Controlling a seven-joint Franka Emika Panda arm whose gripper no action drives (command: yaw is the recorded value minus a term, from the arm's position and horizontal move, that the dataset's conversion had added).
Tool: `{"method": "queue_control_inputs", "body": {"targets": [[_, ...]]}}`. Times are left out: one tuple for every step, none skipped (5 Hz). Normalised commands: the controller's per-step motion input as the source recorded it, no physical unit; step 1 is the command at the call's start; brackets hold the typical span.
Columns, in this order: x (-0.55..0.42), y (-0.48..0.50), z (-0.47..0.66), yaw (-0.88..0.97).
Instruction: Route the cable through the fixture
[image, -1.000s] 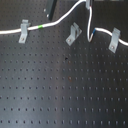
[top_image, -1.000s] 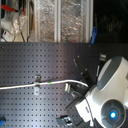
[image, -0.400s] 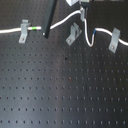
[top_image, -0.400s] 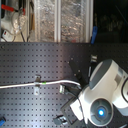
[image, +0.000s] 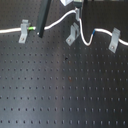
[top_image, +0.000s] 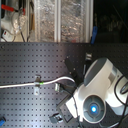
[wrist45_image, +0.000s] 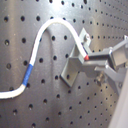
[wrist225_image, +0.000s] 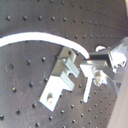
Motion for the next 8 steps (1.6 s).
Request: {"method": "queue_control_inputs", "body": {"targets": [[-0.318, 0.335, 0.01, 0.00], [-0.006, 0.009, 0.02, 0.00], [-0.042, -0.031, 0.12, -0.17], [-0.191, -0.148, 0.08, -0.09], [-0.257, 0.049, 0.00, 0.00], [-0.225, 0.034, 0.01, 0.00], [0.015, 0.012, 0.00, 0.00], [0.008, -0.205, 0.15, 0.00]]}}
